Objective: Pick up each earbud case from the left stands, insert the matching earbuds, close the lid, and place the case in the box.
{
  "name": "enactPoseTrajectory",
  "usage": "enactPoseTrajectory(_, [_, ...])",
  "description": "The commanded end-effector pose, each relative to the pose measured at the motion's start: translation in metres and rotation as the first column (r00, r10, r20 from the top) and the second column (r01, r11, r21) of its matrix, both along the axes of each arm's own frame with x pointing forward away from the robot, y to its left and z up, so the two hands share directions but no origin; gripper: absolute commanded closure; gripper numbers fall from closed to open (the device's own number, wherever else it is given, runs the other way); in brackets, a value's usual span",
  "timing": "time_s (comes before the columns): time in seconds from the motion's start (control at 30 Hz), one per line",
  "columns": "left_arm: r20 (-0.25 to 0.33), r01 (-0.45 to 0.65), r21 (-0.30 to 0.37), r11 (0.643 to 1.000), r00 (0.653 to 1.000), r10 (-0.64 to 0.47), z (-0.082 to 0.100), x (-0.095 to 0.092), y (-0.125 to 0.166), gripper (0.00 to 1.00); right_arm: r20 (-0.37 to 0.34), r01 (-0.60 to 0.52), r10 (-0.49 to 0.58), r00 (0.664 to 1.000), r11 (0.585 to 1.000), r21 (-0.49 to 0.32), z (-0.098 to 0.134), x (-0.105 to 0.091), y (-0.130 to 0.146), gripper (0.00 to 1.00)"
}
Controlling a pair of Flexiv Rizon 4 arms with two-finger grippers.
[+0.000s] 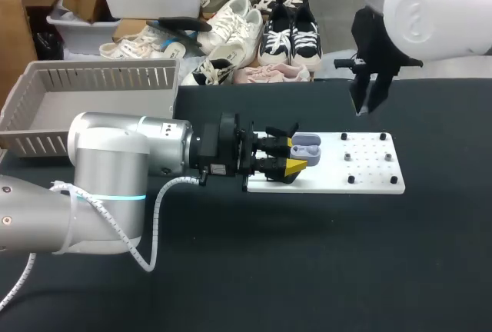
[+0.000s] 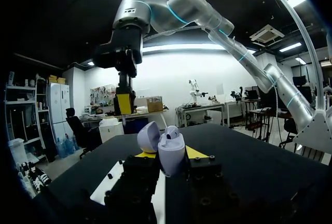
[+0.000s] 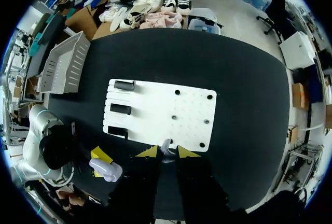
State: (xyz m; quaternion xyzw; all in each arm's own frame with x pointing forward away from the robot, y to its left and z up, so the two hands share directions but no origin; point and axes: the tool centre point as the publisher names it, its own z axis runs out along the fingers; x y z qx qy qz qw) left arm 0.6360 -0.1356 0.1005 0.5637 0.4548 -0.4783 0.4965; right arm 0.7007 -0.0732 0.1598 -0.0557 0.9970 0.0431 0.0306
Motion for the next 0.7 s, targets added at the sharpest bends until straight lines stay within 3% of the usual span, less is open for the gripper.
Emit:
enactPoseTrajectory(0.03, [0.000,-0.003,0.001,1.000,1.000,0.003,0.000,-0.001,0.000,1.00,0.002,-0.021,0.021,1.000,1.000,-0.012,0.017,-0.015,0.003,1.00])
enactPoseTrajectory(0.33, [0.000,-0.003,0.001,1.000,1.000,0.003,0.000,-0.001,0.000,1.00,-0.018,-0.153,0.152,0.988,0.987,-0.051,0.041,-0.047,0.032,1.00])
enactPoseTrajectory(0.7, [0.000,-0.003,0.001,1.000,1.000,0.003,0.000,-0.001,0.000,1.00,-0.049,-0.167,0.164,0.985,0.983,-0.081,0.043,-0.073,0.066,1.00])
